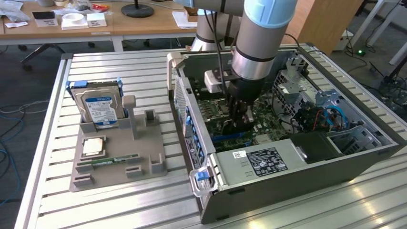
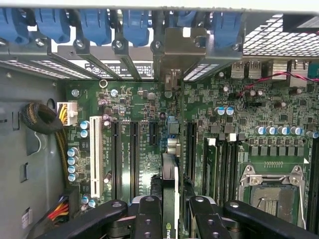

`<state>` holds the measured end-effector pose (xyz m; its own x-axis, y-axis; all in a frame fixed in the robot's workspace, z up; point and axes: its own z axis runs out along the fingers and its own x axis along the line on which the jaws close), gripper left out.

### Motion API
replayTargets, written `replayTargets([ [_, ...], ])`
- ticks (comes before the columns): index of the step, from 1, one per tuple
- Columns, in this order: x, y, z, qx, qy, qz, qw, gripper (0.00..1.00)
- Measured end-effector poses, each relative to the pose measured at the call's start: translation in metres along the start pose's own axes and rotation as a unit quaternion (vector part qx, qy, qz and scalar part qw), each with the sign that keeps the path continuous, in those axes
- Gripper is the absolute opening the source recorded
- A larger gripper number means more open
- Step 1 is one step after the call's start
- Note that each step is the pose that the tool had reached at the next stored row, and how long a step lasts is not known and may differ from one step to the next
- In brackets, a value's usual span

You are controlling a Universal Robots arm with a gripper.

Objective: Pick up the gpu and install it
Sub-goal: 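Insert the gpu into the slot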

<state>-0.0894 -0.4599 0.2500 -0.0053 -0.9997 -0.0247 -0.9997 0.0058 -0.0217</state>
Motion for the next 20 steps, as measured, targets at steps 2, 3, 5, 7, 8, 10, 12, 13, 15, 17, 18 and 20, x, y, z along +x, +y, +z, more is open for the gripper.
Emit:
replayTargets([
  [2, 0.0001, 0.0005, 0.0006, 0.0001, 0.0001, 0.000, 1.0000, 0.26],
  [3, 0.0001, 0.0005, 0.0007, 0.0001, 0.0001, 0.000, 1.0000, 0.26],
  [5, 0.0000, 0.0006, 0.0012, 0.0001, 0.0000, 0.000, 1.0000, 0.26],
  [7, 0.0000, 0.0006, 0.0019, 0.0002, 0.0000, 0.000, 1.0000, 0.26],
  [8, 0.0000, 0.0006, 0.0021, 0.0002, 0.0000, 0.000, 1.0000, 0.26],
  [10, 0.0001, 0.0006, 0.0021, 0.0001, 0.0001, 0.000, 1.0000, 0.26],
  [12, 0.0000, 0.0006, 0.0023, 0.0002, 0.0000, 0.000, 1.0000, 0.26],
  [13, 0.0000, 0.0006, 0.0025, 0.0002, 0.0000, 0.000, 1.0000, 0.26],
  [15, 0.0001, 0.0006, 0.0028, 0.0001, 0.0001, 0.000, 1.0000, 0.26],
  [17, 0.0001, 0.0006, 0.0028, 0.0001, 0.0001, 0.000, 1.0000, 0.26],
  [18, 0.0001, 0.0006, 0.0029, 0.0002, 0.0001, 0.000, 1.0000, 0.26],
  [20, 0.0001, 0.0006, 0.0029, 0.0002, 0.0000, 0.000, 1.0000, 0.26],
])
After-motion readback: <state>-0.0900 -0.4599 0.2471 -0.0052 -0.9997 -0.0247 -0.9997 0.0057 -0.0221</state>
